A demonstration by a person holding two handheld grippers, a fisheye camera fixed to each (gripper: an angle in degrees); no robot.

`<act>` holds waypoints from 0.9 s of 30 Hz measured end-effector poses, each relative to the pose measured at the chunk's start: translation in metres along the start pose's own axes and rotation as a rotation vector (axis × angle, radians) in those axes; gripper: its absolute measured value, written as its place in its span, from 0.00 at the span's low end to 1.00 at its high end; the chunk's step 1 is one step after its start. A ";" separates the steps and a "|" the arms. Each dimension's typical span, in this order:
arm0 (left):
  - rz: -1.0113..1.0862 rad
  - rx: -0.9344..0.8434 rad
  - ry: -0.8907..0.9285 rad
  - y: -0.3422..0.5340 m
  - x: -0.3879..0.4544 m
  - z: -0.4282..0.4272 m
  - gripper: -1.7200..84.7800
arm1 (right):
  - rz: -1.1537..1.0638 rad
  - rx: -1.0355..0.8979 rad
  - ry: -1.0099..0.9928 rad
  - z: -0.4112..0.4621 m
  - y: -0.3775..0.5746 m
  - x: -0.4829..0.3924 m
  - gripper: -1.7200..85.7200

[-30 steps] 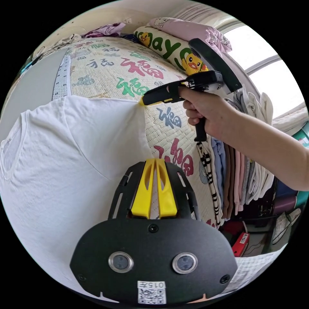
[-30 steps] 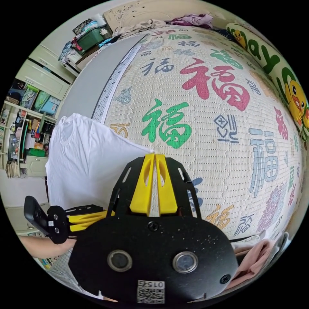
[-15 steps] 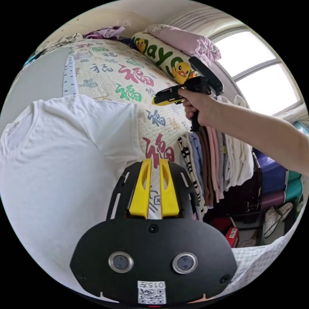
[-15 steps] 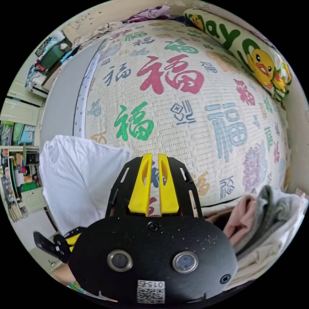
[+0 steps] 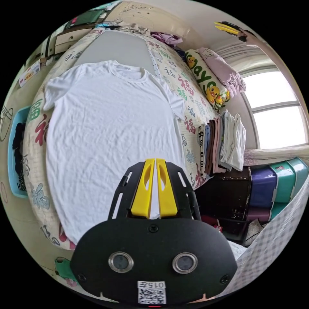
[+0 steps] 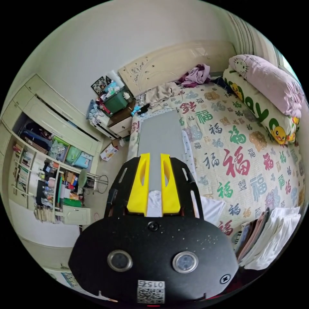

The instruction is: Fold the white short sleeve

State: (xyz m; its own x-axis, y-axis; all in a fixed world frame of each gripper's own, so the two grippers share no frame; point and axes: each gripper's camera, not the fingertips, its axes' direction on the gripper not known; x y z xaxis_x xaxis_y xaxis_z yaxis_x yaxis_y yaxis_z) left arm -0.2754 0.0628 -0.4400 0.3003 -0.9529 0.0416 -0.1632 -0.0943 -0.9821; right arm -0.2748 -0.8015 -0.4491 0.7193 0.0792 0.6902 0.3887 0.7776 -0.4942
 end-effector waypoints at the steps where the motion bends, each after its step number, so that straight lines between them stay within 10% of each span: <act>1: 0.011 0.008 0.011 0.003 -0.006 -0.012 0.01 | 0.014 0.005 -0.029 -0.005 0.003 -0.007 0.09; 15: 0.007 0.002 -0.041 0.025 -0.092 -0.084 0.03 | -0.390 -0.172 -0.031 0.015 0.237 -0.092 0.09; 27: -0.374 -0.259 -0.052 0.083 -0.181 -0.049 0.08 | 0.404 -0.662 0.295 0.074 0.593 0.141 0.13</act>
State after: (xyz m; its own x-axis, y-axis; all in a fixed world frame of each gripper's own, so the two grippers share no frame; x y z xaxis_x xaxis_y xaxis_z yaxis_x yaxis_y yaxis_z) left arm -0.3892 0.2136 -0.5204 0.4287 -0.8246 0.3690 -0.2621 -0.5044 -0.8227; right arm 0.0148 -0.2833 -0.6053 0.9619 0.0356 0.2712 0.2600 0.1890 -0.9469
